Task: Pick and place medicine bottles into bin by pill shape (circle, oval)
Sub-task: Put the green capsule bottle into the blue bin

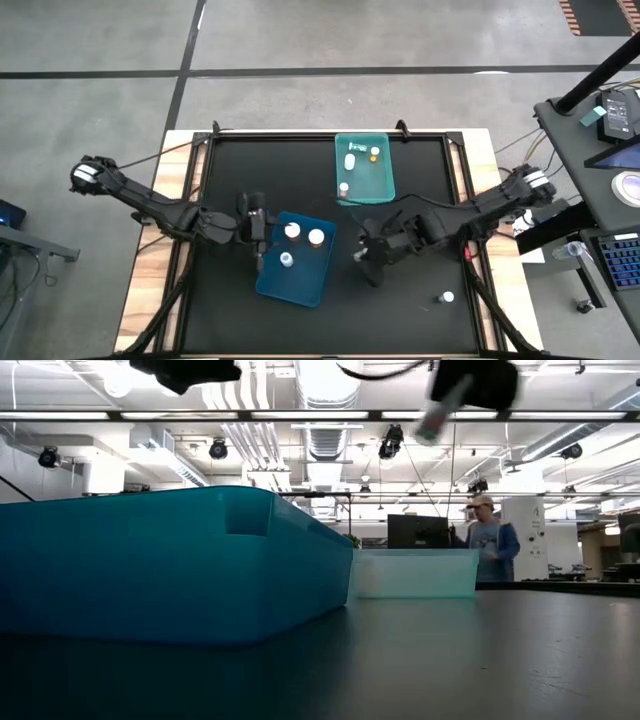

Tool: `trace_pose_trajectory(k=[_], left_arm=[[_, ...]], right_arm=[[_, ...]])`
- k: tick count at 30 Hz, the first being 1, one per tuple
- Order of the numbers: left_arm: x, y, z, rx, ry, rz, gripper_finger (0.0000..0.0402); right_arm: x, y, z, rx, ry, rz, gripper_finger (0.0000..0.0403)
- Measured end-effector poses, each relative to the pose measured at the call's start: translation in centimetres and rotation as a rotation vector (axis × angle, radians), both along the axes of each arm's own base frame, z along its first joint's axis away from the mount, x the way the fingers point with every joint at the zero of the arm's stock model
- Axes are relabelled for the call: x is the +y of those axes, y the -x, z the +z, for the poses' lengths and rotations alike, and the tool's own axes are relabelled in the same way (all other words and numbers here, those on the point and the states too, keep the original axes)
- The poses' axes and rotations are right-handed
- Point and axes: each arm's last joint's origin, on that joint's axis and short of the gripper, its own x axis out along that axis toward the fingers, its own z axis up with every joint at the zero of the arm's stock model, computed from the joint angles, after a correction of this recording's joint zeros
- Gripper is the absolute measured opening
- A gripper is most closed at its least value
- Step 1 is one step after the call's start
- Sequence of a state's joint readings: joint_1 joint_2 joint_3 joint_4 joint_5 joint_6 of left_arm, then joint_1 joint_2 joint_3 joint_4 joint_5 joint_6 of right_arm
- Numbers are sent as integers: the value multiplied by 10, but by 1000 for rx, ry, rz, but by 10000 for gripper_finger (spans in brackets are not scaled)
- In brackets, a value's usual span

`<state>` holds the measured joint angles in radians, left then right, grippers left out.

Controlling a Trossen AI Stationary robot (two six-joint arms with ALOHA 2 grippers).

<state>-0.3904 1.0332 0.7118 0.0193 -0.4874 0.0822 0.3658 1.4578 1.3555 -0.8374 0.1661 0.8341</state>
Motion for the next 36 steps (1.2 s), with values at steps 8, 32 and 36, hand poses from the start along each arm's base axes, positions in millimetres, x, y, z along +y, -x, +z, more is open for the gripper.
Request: trace_pose_trajectory(k=[8, 32, 36], left_arm=[[13, 25, -7, -57, -10, 73, 130], [19, 37, -14, -75, -13, 113, 130], [19, 37, -14, -72, -15, 113, 130]], right_arm=[[-15, -57, 13, 18, 82, 133, 102], [-9, -168, -48, 100, 235, 494, 102], [-8, -176, -62, 133, 245, 519, 102]])
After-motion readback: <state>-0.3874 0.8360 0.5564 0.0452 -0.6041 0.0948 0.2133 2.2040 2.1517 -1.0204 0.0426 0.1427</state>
